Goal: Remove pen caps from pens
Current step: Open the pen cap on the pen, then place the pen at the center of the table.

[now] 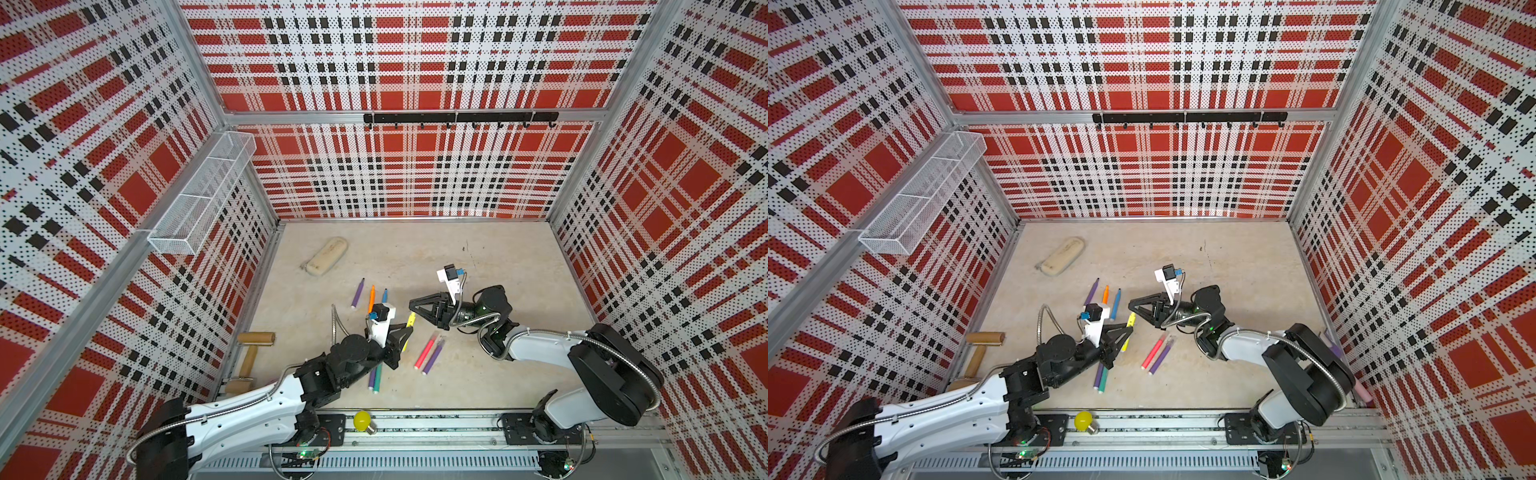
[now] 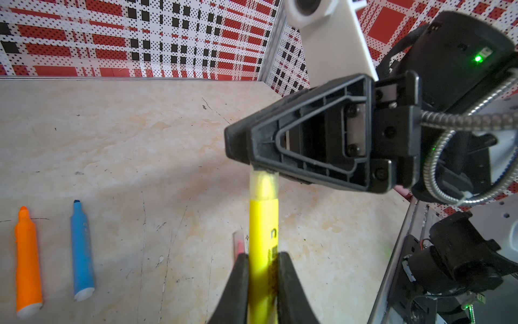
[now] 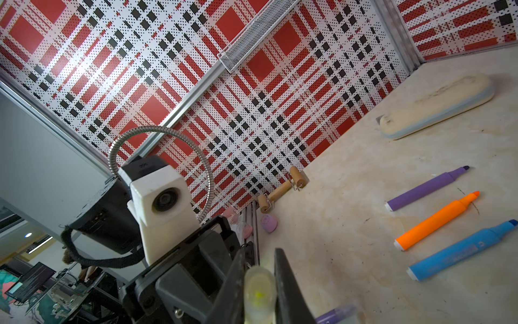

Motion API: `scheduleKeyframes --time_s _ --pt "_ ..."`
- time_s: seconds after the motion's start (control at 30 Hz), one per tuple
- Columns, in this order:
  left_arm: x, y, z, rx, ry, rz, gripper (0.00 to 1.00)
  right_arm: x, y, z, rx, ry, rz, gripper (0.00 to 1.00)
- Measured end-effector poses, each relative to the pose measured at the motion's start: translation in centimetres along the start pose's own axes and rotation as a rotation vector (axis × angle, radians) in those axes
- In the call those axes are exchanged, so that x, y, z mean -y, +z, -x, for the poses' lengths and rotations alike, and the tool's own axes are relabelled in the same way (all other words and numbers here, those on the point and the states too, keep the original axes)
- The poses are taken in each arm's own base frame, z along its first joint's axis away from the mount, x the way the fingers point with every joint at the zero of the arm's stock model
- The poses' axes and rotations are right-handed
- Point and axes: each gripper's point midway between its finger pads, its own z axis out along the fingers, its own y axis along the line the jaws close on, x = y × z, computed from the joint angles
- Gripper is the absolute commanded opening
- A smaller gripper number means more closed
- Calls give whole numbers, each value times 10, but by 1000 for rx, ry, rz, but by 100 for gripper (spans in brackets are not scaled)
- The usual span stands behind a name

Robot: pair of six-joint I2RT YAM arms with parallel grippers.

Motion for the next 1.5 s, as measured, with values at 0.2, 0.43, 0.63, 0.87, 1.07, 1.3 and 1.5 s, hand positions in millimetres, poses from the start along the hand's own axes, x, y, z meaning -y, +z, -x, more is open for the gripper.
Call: scheduleKeyframes --time_s 0.2,0.43,0.63,0.87,1.07,1.3,1.5 --pt "0 3 0 2 0 2 5 1 0 3 13 5 -8 0" --pt "1 7 3 24 -15 -1 1 3 -1 15 16 1 -71 0" --pt "8 5 21 88 -40 -26 1 -9 -1 33 17 -59 -125 0" --pt "11 12 23 76 -41 -27 0 -6 -9 40 31 -88 -215 0" --pt "9 22 2 -10 -34 -19 0 8 -37 77 157 -136 -334 0" --pt "-9 25 -57 -221 -8 48 1 -11 -86 152 450 -271 -400 0" --pt "-46 16 -47 -208 -28 224 4 23 -100 171 376 -315 -714 0"
